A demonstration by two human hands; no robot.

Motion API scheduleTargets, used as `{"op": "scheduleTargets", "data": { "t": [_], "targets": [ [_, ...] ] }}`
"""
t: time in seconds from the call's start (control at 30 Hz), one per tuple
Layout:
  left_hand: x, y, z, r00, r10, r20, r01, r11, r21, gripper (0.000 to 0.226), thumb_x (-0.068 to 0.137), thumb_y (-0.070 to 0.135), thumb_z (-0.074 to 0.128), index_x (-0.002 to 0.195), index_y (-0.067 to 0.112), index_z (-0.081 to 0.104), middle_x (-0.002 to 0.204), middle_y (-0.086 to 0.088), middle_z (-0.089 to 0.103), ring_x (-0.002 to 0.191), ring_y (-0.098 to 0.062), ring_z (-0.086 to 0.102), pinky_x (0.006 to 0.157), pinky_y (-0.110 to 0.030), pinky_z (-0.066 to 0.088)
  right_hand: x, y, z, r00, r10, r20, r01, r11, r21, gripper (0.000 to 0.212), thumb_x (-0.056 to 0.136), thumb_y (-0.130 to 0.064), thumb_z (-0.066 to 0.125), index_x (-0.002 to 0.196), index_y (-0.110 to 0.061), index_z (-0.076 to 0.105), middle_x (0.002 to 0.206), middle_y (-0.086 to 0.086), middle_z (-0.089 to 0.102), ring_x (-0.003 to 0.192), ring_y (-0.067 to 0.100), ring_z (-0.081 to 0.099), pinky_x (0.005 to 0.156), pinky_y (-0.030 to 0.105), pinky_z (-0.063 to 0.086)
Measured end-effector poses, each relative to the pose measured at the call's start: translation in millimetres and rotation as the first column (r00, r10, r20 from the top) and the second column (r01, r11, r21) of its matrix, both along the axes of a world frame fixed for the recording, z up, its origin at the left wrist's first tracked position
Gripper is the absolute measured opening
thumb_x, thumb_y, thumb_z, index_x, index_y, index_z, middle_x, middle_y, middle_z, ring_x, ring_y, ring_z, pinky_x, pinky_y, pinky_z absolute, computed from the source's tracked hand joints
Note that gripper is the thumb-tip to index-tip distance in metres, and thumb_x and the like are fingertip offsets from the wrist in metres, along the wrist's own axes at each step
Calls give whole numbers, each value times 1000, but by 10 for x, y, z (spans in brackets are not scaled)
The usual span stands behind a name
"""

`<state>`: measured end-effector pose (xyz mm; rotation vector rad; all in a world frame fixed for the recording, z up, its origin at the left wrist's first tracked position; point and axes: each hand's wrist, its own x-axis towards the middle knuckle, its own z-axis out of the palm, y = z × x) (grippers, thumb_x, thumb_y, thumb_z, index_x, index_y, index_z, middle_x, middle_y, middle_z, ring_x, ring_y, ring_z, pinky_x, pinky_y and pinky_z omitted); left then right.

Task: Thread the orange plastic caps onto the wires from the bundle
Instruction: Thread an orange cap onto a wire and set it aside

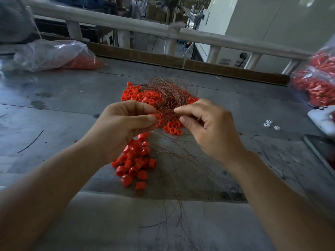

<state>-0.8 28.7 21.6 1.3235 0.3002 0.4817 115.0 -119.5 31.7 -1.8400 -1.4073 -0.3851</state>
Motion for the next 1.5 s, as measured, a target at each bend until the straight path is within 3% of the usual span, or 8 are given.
{"op": "scheduleTargets", "data": {
  "t": [0.1, 0.2, 0.4, 0.6, 0.73, 1.07, 1.5],
  "targets": [
    [-2, -35, 4, 998, -62, 21, 62, 998, -6, 27, 69, -2, 55, 87, 11, 70, 76, -4, 70, 74, -13, 69, 65, -16, 53, 8, -17, 20, 1000, -2, -24, 3, 999, 49, 9, 78, -4, 65, 86, -4, 70, 79, -3, 61, 72, 8, 58, 69, 12, 46],
    [-14, -64, 21, 994, -104, 11, 104, 994, 34, 38, 81, -7, 47, 76, 17, 76, 80, -2, 73, 79, -12, 70, 68, -15, 52, -11, -18, 26, 1000, -1, -3, 1, 998, 62, 6, 77, -5, 67, 81, -6, 71, 78, -1, 61, 70, 5, 56, 65, 7, 42],
    [-43, -54, 61, 994, -113, 12, 113, 994, 13, 22, 70, 13, 55, 83, 13, 73, 87, -9, 73, 84, -19, 70, 63, -20, 55, -38, -21, 38, 996, -23, -82, 32, 994, 104, 11, 81, -3, 64, 88, -8, 71, 83, 1, 59, 76, 6, 55, 68, 11, 43],
    [-62, -52, 76, 993, -122, -5, 122, 991, 56, 19, 64, 20, 64, 81, 12, 69, 82, -9, 73, 71, -17, 70, 57, -21, 55, -59, -15, 44, 993, -20, -116, 37, 989, 146, 12, 82, -6, 63, 92, -10, 69, 81, -3, 59, 73, 2, 55, 66, 7, 41],
    [-67, -41, 73, 986, -162, 48, 161, 987, 27, 19, 55, 11, 68, 73, 16, 74, 77, -5, 72, 68, -12, 69, 60, -18, 55, -74, -17, 62, 992, 12, -123, 11, 983, 183, 7, 80, -7, 64, 85, -11, 67, 79, 0, 61, 74, 11, 56, 65, 8, 42],
    [-68, -69, 103, 976, -206, 74, 209, 977, -42, 24, 60, -2, 59, 74, 10, 75, 74, -6, 72, 73, -15, 70, 61, -18, 54, -139, -8, 81, 988, 91, -123, -66, 978, 196, 18, 78, -8, 67, 86, -23, 62, 78, -6, 58, 74, 4, 55, 63, 9, 40],
    [-73, -105, 67, 982, -161, 96, 154, 985, 77, 26, 58, 0, 62, 77, 14, 72, 74, -3, 71, 69, -12, 69, 63, -17, 53, -186, -16, 87, 972, 56, -230, -21, 989, 149, 7, 82, -14, 60, 78, -19, 58, 74, -5, 59, 66, 3, 52, 60, 11, 41]
  ]
}}
